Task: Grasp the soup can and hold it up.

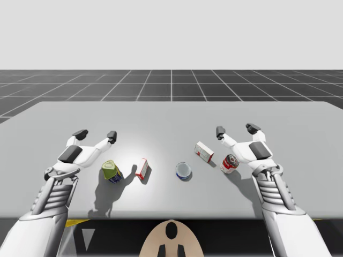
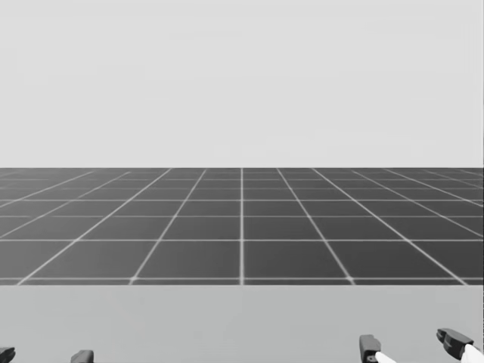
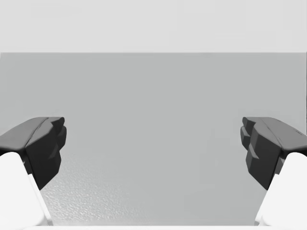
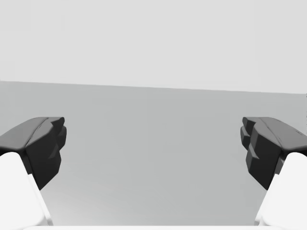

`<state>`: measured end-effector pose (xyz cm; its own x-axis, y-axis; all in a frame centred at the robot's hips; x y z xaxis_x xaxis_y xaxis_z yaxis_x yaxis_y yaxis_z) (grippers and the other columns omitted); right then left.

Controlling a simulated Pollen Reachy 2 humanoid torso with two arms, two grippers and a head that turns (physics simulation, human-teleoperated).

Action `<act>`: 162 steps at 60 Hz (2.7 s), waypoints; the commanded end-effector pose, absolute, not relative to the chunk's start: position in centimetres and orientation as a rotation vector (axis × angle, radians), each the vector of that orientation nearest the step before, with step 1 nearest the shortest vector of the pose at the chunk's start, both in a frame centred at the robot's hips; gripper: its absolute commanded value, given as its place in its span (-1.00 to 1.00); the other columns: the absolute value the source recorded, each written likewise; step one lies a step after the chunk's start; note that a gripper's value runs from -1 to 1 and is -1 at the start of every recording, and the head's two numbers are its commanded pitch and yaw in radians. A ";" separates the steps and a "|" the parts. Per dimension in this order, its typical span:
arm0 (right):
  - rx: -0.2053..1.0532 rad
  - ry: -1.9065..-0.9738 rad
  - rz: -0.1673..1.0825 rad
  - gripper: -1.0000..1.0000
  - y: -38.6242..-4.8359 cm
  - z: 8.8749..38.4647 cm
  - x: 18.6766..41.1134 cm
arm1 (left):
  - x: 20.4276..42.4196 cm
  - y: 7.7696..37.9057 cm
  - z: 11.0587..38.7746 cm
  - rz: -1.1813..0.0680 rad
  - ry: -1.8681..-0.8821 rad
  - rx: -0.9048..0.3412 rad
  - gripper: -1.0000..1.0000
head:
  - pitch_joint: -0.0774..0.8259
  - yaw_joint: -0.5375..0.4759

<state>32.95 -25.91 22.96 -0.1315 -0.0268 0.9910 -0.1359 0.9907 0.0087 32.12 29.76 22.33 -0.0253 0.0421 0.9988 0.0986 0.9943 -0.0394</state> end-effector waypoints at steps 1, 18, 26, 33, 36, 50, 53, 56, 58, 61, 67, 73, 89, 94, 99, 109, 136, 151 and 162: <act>0.081 -1.699 0.056 -1.00 -25.7 22.8 32.7 | 32.1 29.7 22.3 -0.041 -1.581 -0.118 -1.00 | -0.79 0.06; 0.097 -1.688 0.068 -1.00 -25.8 23.1 32.9 | 32.1 29.7 22.2 -0.044 -1.578 -0.115 -1.00 | -0.51 0.08; 0.091 -1.697 0.063 -1.00 -25.8 23.1 32.9 | 32.2 29.6 22.1 -0.050 -1.574 -0.108 -1.00 | -0.25 0.08; 0.093 -1.698 0.072 -1.00 -25.7 23.2 32.9 | 32.3 29.6 22.1 -0.055 -1.574 -0.102 -1.00 | -0.05 0.06; 0.094 -1.697 0.072 -1.00 -25.7 23.2 32.9 | 32.3 29.6 22.0 -0.058 -1.574 -0.099 -1.00 | 0.02 0.04; 0.093 -1.693 0.075 -1.00 -25.6 23.2 33.0 | 32.3 29.5 22.0 -0.070 -1.574 -0.098 -1.00 | 0.32 -0.21; 0.092 -1.693 0.078 -1.00 -25.6 23.1 33.0 | 32.3 29.4 22.0 -0.073 -1.574 -0.099 -1.00 | 0.38 -0.29; 0.092 -1.692 0.079 -1.00 -25.6 23.1 33.0 | 32.3 29.4 21.9 -0.074 -1.573 -0.100 -1.00 | 0.44 -0.36; 0.092 -1.692 0.080 -1.00 -25.6 23.1 33.0 | 32.3 29.3 21.9 -0.076 -1.573 -0.100 -1.00 | 0.47 -0.38; 0.092 -1.691 0.080 -1.00 -25.6 23.1 33.0 | 32.3 29.3 21.9 -0.077 -1.573 -0.102 -1.00 | 0.52 -0.45; 0.093 -1.690 0.084 -1.00 -25.6 23.1 33.0 | 32.3 29.2 21.9 -0.078 -1.571 -0.105 -1.00 | 0.60 -0.57; 0.098 -1.688 0.088 -1.00 -25.5 23.0 33.0 | 32.3 29.2 21.9 -0.078 -1.571 -0.109 -1.00 | 0.67 -0.66; 0.124 -1.696 0.117 -1.00 -25.6 24.6 30.9 | 32.2 29.1 21.9 -0.077 -1.568 -0.112 -1.00 | 0.71 -0.74; 0.137 -1.684 0.145 -1.00 -25.8 24.7 29.1 | 32.2 29.1 21.9 -0.073 -1.566 -0.113 -1.00 | 0.71 -0.72; 0.159 -1.660 0.174 -1.00 -26.4 24.4 26.9 | 32.2 29.1 21.9 -0.073 -1.566 -0.112 -1.00 | 0.70 -0.71; 0.171 -1.619 0.192 -1.00 -26.9 22.3 23.4 | 32.3 29.0 21.8 -0.073 -1.563 -0.110 -1.00 | 0.70 -0.70; 0.216 -1.533 0.168 -1.00 -27.6 14.9 21.7 | 32.4 28.8 21.6 -0.075 -1.552 -0.106 -1.00 | 0.71 -0.69; 0.212 -1.495 0.126 -1.00 -27.9 12.0 24.6 | 32.5 28.7 21.5 -0.075 -1.551 -0.105 -1.00 | 0.73 -0.67; 0.213 -1.475 0.130 -1.00 -27.5 11.4 26.3 | 32.4 28.8 21.5 -0.074 -1.553 -0.106 -1.00 | 0.73 -0.66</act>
